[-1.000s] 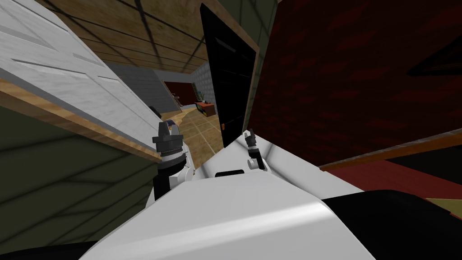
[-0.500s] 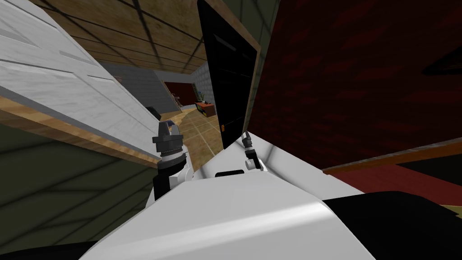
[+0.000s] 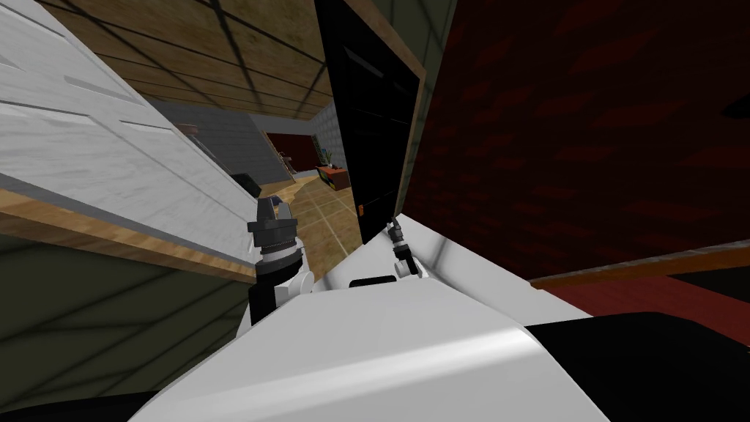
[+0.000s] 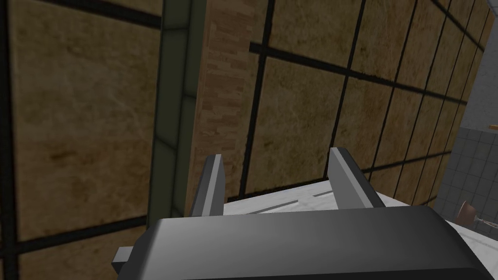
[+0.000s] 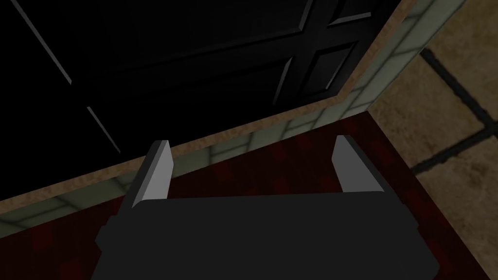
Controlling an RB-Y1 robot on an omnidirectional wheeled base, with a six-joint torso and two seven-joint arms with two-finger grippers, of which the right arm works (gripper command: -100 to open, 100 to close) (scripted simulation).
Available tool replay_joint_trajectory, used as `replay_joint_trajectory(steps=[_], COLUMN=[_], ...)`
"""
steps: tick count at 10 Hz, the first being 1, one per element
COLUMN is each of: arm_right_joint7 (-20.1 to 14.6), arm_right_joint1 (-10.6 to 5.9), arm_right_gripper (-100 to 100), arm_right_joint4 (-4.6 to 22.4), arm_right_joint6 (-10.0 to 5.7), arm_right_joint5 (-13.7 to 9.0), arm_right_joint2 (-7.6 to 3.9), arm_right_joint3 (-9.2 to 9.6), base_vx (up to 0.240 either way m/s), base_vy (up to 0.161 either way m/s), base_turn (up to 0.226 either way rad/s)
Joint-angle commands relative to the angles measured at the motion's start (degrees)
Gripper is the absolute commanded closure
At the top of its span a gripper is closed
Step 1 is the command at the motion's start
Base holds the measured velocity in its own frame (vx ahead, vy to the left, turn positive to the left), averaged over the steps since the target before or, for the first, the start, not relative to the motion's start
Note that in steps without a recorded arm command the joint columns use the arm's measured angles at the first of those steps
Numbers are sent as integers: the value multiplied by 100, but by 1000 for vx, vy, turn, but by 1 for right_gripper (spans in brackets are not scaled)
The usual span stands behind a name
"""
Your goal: Push the door open
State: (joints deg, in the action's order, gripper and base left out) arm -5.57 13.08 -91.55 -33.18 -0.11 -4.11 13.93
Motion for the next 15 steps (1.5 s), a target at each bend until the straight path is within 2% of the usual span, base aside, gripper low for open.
replay_joint_trajectory(steps=[1,3,4,7,11,12,15], arm_right_joint7=[-5,9,23,44,71,71,91], arm_right_joint1=[-140,-253,-365,-534,-752,-752,-909], arm_right_gripper=[-100,-100,-100,-100,-100,-100,-100], arm_right_joint4=[286,615,919,1401,1989,2012,2452], arm_right_joint6=[-56,-123,-190,-291,-421,-421,-515], arm_right_joint5=[3,23,42,72,110,110,137], arm_right_joint2=[-23,-25,-17,-4,34,34,73], arm_right_joint3=[74,193,313,492,724,724,891], base_vx=[94,90,129,128,98,60,67], base_vy=[-9,-23,-45,-36,-17,-21,-16], base_turn=[8,7,15,10,8,6,6])
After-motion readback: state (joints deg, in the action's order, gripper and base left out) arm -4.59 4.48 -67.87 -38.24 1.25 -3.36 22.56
